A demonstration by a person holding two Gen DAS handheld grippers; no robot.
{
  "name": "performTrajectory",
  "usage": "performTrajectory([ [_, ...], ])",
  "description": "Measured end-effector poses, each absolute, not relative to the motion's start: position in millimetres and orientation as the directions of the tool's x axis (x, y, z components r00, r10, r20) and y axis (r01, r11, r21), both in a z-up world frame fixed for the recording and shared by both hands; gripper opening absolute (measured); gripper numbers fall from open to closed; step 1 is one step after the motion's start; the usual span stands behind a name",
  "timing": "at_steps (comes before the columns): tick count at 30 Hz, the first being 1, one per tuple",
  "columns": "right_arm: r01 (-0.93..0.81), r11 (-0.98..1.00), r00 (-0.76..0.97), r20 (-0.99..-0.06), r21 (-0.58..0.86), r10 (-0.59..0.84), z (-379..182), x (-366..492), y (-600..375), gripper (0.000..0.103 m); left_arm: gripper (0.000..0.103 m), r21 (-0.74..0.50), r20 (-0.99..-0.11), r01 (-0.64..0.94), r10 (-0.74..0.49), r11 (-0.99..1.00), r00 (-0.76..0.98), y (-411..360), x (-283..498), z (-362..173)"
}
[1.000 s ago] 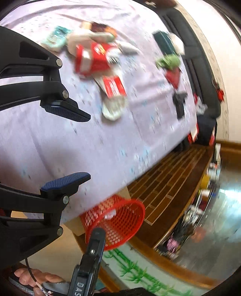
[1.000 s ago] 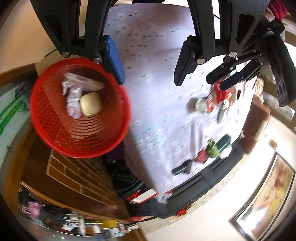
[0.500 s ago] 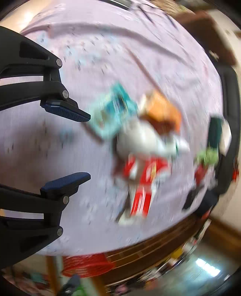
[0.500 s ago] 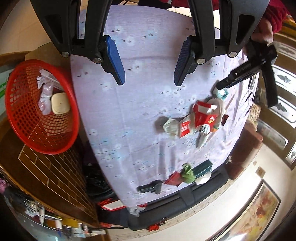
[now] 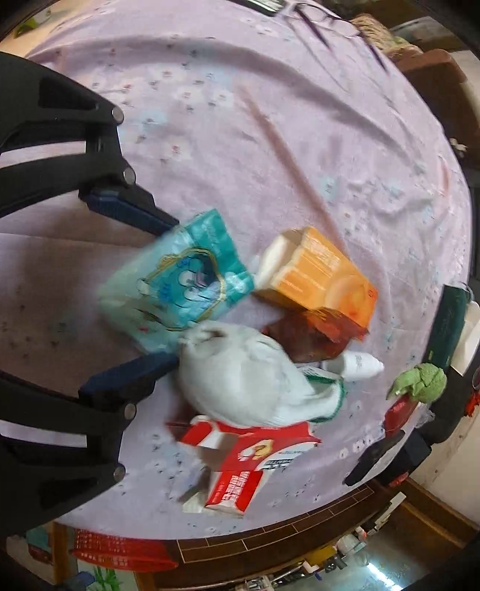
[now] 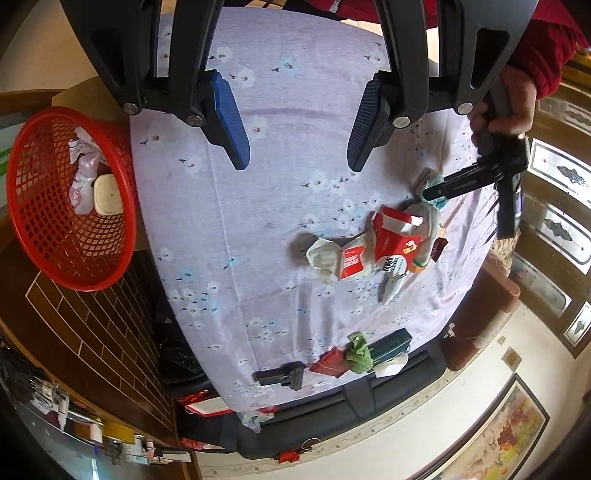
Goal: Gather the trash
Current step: 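Return to the table and grasp the teal tissue pack with the left tool, then grasp the red-white snack box with the right tool while the left tool holds the tissue pack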
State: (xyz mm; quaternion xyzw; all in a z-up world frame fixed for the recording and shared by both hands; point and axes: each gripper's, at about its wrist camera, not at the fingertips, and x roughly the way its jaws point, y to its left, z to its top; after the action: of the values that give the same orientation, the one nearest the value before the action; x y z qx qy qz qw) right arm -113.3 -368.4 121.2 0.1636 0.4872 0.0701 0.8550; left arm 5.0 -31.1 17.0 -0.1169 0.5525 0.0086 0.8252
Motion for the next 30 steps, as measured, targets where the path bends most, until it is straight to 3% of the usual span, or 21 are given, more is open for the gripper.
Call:
performTrajectory([
  [3,0.055,0.937,0.516,-0.813,0.345,0.270,120.5,-114.0,-373.9,0.059,0.066,-0.163,-0.906,-0.125,-0.098,0.979,0.413,-32.9,8.6,16.6],
  [6,0.062,0.936,0.511,-0.816,0.347,0.269,118.3,-112.9,-376.2,0.059,0.053,-0.136,-0.895,-0.104,-0.077,0.985,0.440,-31.3,5.6,16.0],
  [10,0.051,0.934,0.502,-0.817,0.354,0.283,115.6,-108.8,-371.5,0.059,0.028,-0.151,-0.883,-0.101,-0.088,0.983,0.461,-20.6,-2.1,20.8],
  [19,-0.023,0.921,0.460,-0.814,0.389,0.355,108.4,-82.7,-335.9,0.060,0.025,-0.200,-0.886,-0.087,-0.142,0.976,0.441,11.9,-31.1,21.4],
  [22,-0.044,0.913,0.440,-0.813,0.405,0.381,105.6,-68.2,-319.8,0.065,0.025,-0.200,-0.888,-0.072,-0.150,0.977,0.434,22.1,-40.6,21.1],
  [30,-0.054,0.880,0.387,-0.803,0.472,0.454,90.3,-19.3,-274.0,0.066,0.025,-0.163,-0.895,-0.003,-0.147,0.987,0.421,34.9,-57.0,23.0],
])
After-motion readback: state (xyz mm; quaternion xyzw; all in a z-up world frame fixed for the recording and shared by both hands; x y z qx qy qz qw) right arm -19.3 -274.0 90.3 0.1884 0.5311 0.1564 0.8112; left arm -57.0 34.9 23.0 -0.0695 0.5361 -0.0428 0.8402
